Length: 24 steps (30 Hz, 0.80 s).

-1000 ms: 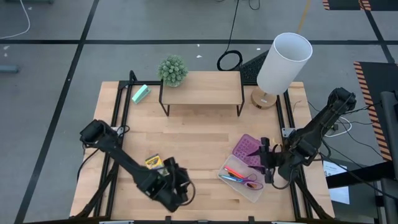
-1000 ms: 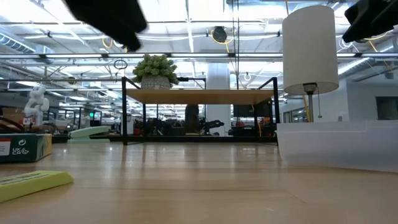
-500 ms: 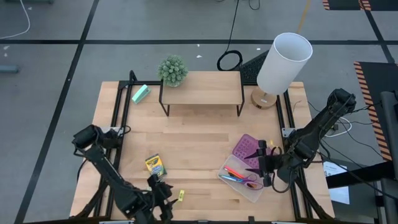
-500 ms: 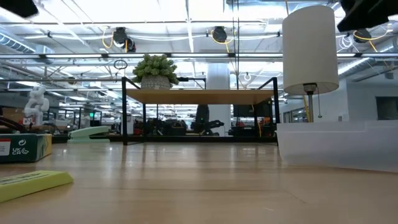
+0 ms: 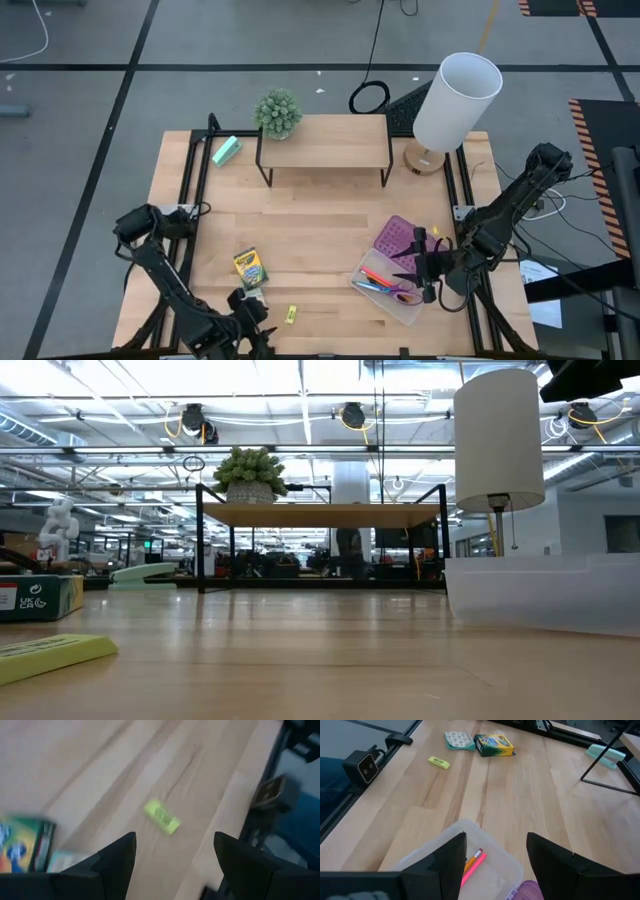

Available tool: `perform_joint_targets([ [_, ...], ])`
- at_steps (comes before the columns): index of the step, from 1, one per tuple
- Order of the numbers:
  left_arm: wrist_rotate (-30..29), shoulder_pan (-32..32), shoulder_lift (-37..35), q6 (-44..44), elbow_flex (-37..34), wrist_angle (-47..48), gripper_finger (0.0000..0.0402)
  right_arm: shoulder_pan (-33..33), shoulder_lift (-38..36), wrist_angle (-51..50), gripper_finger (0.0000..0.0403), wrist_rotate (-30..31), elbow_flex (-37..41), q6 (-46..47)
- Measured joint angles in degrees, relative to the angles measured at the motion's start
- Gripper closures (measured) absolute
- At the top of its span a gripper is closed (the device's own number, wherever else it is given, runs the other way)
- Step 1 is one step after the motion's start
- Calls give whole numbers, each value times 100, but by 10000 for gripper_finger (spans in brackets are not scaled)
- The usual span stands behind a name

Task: Pack school essentials
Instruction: Put the blue sticky notes into the purple supply box

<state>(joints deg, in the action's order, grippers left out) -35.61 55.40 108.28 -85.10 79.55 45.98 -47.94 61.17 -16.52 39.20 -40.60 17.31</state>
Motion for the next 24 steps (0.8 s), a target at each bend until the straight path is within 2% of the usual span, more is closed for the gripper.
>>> perform_joint_targets([
  [4,503,153,24,-496,-382,-90,137,0,0,1,202,0,0,-5],
  [8,869,250,42,-517,-682,-290,176,0,0,3,202,58,0,-5],
  [12,875,249,51,-377,-885,-318,226,9,0,20,202,222,0,1],
  [15,819,234,51,123,-970,-411,249,45,0,130,202,278,0,-3],
  [20,291,181,51,828,-986,-378,256,139,21,259,202,280,5,-3],
  [24,347,114,51,741,-986,-193,256,231,88,950,202,275,227,-183],
])
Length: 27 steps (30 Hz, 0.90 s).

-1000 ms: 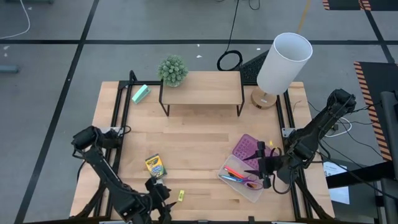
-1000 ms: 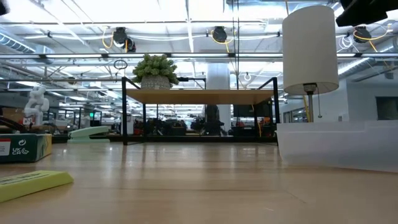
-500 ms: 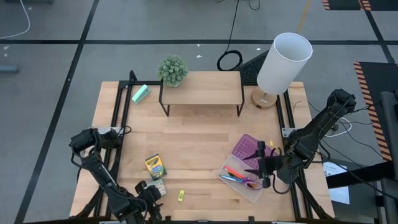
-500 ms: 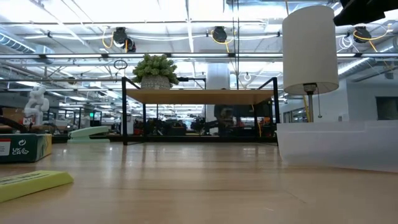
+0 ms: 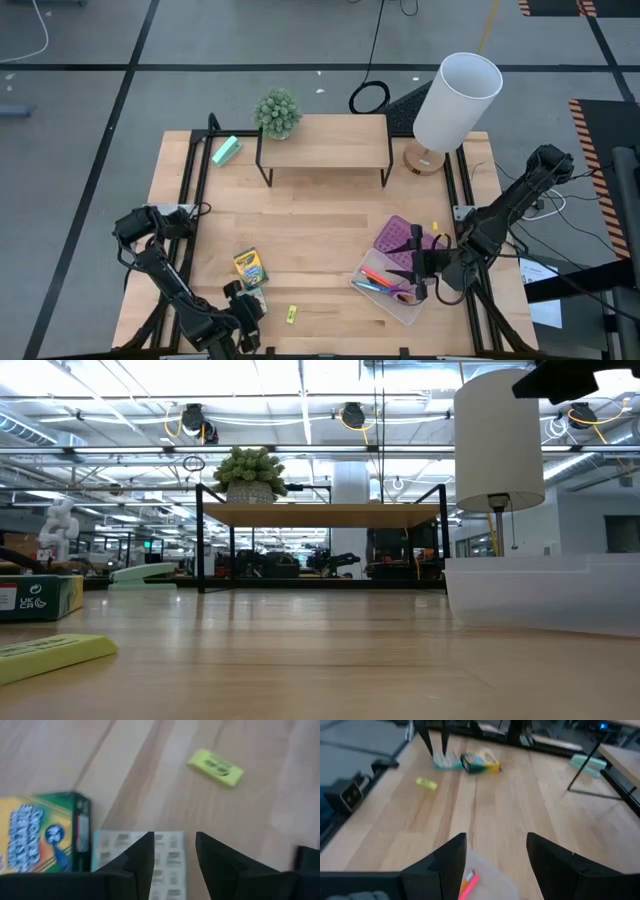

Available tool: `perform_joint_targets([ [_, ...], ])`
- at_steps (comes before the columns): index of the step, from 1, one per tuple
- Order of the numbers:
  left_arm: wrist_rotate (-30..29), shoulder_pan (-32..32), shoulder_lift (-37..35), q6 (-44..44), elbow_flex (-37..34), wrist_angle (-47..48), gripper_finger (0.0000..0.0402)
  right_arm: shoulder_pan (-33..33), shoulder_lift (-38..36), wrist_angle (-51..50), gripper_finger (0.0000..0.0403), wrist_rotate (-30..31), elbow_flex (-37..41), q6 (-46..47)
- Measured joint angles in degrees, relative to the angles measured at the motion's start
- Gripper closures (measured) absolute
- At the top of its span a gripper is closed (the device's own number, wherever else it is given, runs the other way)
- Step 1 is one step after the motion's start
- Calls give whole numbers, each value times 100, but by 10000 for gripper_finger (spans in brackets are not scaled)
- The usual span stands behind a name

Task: Pack school essentials
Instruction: Put the blue sticky notes into the purple supply box

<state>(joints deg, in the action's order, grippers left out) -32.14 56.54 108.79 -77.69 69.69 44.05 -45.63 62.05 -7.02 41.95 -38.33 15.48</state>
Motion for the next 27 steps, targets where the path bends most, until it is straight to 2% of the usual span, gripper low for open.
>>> perform_joint_targets([
  [3,274,6,0,-797,0,249,257,67,50,805,202,-9,271,-281],
  [7,48,137,-39,-1060,-2,402,257,191,56,1833,202,-33,637,-572],
  [11,-117,295,-151,-1206,0,522,257,468,119,2583,202,-524,941,-514],
  [16,156,405,-149,-1486,-63,700,257,826,736,3570,202,-1225,963,-684],
  [21,262,397,-142,-1613,-351,653,257,1164,1688,3933,202,-1875,406,-815],
  [27,271,455,-138,-1590,-501,677,257,1418,2852,3400,202,-2297,-894,-1153],
])
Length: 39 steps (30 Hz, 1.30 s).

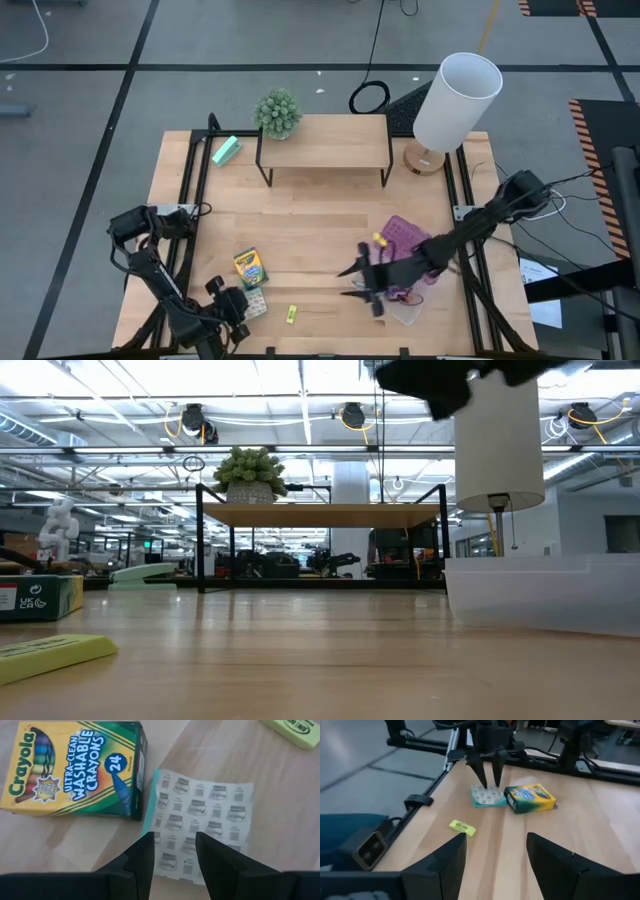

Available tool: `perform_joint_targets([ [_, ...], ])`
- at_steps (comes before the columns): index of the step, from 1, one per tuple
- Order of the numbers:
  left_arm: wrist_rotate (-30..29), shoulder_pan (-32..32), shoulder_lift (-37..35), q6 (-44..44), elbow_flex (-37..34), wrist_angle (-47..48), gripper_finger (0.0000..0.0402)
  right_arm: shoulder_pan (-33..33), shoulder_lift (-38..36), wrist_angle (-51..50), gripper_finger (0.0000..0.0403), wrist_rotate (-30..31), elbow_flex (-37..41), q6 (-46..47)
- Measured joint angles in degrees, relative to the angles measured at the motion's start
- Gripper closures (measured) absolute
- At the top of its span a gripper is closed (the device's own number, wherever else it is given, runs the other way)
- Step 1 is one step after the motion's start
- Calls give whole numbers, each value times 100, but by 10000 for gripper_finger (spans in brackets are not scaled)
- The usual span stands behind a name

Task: Pack school essentials
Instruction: Put the blue sticky notes into the purple supply box

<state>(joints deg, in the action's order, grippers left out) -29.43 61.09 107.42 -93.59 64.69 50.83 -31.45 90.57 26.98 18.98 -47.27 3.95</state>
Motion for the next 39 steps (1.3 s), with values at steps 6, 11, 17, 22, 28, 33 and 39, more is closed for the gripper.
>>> perform_joint_targets([
  [6,-230,256,2,-200,-30,-20,257,167,982,-328,202,-3,-1230,-776],
  [11,-450,327,4,-352,-470,-657,257,341,1627,-322,202,-337,-1966,-1271],
  [17,-930,249,-20,-206,-1011,-1517,257,554,2281,-415,218,-888,-2597,-1335],
  [22,-1023,68,-24,-262,-1174,-1981,257,615,2584,-986,242,-1015,-2902,-1740],
  [28,-1058,-425,-14,-405,-1209,-2528,257,685,2671,-1350,260,-1010,-2898,-2328],
  [33,-985,-977,61,-193,-1209,-3089,257,679,2670,-1599,261,-1012,-2898,-2923],
  [39,-964,-1530,198,48,-1198,-3389,257,679,2670,-2018,261,-1011,-2898,-3625],
])
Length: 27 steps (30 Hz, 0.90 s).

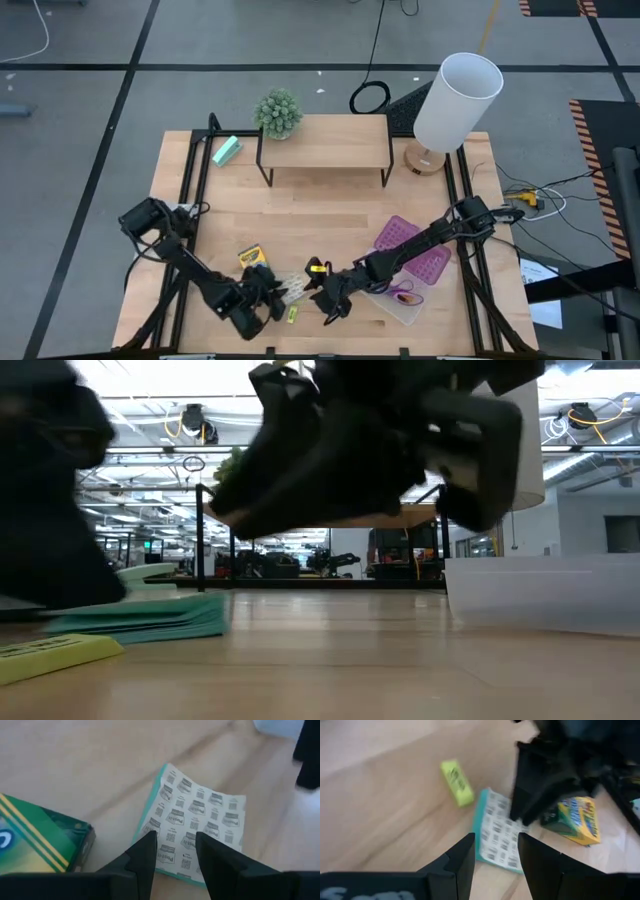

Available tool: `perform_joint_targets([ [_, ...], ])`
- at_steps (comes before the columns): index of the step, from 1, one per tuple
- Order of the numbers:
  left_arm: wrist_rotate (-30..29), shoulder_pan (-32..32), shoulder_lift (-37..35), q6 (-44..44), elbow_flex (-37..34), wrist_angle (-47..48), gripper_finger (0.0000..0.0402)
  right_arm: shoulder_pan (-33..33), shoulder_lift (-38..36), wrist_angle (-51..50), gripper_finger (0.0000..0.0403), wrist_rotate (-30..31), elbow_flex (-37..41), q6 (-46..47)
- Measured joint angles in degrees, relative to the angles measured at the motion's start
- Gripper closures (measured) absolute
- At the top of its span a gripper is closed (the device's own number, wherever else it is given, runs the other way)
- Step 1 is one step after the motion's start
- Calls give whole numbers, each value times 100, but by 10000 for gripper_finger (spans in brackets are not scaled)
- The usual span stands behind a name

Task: Pack school essentials
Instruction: Put the blue sticky notes into the purple supply box

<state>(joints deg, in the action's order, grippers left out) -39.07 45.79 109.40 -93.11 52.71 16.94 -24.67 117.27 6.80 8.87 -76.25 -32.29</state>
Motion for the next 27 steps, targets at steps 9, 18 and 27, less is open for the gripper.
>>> perform_joint_targets([
  [9,106,-450,9,695,-10,-203,257,-2,58,-574,261,323,0,-502],
  [18,125,-480,9,808,-17,-255,257,5,214,-593,185,597,24,-744],
  [27,124,-480,9,894,-22,-311,257,42,531,-180,182,910,0,-1016],
])
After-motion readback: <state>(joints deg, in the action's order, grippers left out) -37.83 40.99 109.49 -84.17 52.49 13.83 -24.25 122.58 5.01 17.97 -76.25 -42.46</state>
